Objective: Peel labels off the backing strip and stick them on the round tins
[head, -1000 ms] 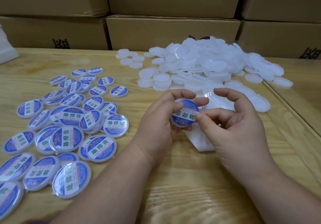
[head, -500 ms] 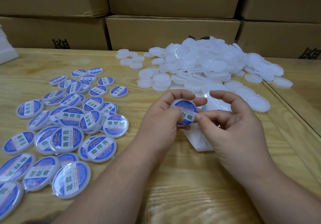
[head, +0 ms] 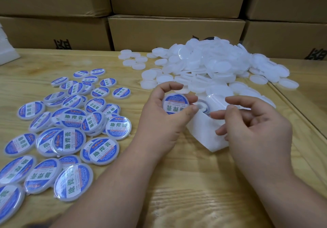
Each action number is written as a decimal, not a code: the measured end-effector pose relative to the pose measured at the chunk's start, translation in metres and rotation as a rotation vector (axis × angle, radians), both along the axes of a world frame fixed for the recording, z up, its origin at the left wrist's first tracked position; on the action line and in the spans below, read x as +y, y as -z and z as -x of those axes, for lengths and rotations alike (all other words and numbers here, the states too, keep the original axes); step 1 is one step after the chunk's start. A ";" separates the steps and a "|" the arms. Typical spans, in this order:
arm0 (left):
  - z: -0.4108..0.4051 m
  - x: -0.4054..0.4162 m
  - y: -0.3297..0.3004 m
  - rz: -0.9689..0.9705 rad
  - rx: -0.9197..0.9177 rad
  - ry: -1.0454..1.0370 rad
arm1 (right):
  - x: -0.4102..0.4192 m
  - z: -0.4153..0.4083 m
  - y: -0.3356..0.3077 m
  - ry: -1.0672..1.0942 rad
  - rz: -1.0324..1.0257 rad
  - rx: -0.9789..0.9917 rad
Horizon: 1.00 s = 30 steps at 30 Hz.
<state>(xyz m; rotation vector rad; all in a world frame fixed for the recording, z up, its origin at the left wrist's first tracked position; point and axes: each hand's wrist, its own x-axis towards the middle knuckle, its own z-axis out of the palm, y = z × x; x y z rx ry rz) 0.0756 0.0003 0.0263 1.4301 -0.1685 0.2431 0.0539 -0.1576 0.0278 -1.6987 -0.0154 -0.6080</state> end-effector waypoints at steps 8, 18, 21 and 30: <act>-0.002 0.000 -0.002 0.078 0.099 -0.065 | 0.002 0.001 0.003 -0.022 0.005 0.030; -0.009 0.017 0.000 0.016 0.120 -0.258 | 0.002 0.001 0.004 -0.008 0.060 0.045; -0.010 0.033 -0.005 -0.005 0.115 -0.354 | 0.002 0.001 0.003 -0.006 0.067 0.041; -0.009 0.065 -0.006 -0.233 -0.049 -0.802 | 0.003 -0.001 0.003 0.029 0.083 0.056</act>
